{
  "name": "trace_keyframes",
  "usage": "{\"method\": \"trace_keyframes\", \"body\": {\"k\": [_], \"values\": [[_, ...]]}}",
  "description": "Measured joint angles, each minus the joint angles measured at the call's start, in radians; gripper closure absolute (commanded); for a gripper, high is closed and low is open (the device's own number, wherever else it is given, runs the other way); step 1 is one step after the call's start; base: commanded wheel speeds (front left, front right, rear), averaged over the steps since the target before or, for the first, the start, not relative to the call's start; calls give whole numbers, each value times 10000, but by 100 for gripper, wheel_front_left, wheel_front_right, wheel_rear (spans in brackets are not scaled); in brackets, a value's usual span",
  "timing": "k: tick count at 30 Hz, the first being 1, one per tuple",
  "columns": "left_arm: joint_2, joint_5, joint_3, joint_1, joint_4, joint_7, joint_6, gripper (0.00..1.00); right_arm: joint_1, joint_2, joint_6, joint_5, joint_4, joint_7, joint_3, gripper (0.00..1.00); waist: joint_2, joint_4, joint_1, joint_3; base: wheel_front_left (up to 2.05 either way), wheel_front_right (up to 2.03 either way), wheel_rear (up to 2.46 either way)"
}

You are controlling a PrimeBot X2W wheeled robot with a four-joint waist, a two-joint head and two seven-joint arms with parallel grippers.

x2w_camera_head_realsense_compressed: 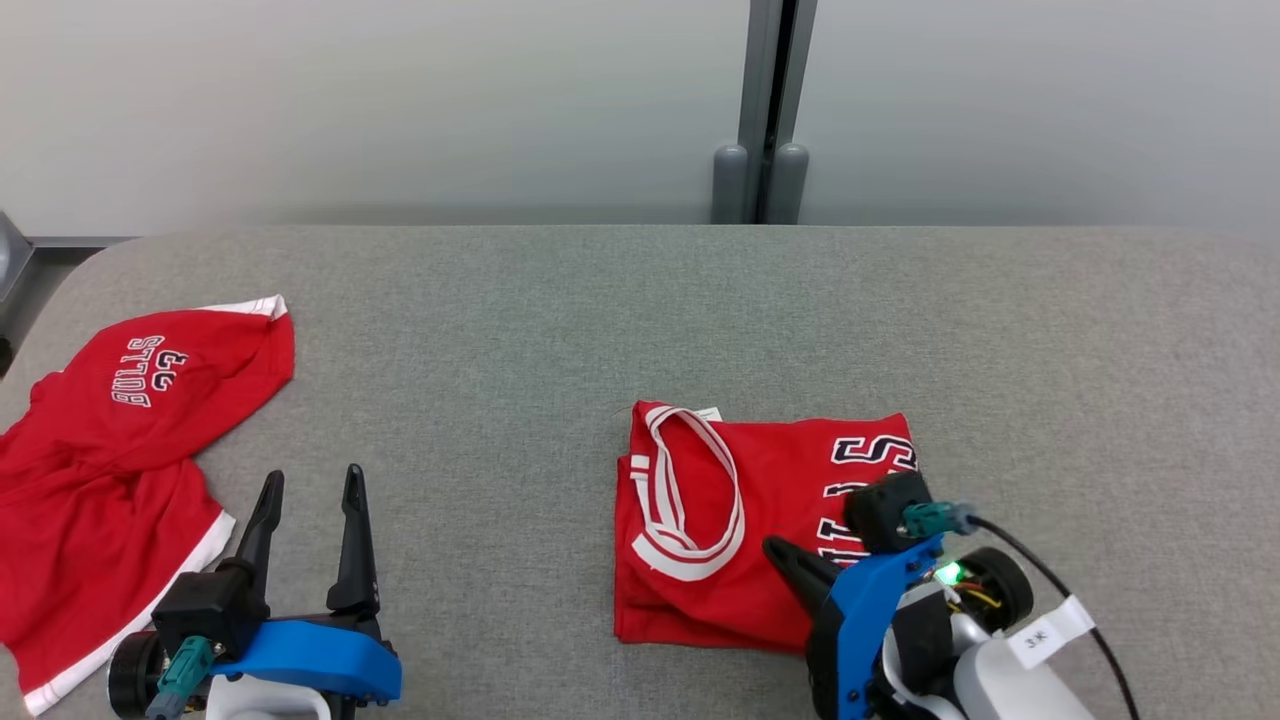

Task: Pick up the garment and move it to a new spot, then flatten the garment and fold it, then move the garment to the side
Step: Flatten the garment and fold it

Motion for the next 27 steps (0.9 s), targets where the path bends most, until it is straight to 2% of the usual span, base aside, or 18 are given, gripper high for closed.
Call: {"method": "trace_keyframes", "body": {"k": [5,10,20,24,27], "values": [[-17,-2,-117,-69,31,0,-27,0,-222,336,0,-499,1122,345,238,100,0,186,0,77,0,0,0],[-58,0,-184,-225,73,-2,-86,0,-875,464,0,-560,2173,-330,909,100,0,427,0,192,0,0,0],[-165,10,-259,-347,203,0,-148,0,-1533,493,0,947,3576,-1022,3653,100,0,867,0,302,0,0,0],[-163,8,-224,-344,224,-2,-146,0,-1575,489,0,1850,3425,-1220,4397,100,0,870,0,261,0,0,0],[-146,4,-165,-264,234,-2,-144,0,-1787,497,0,2543,2957,-1603,4550,100,0,797,0,175,0,0,0]]}}
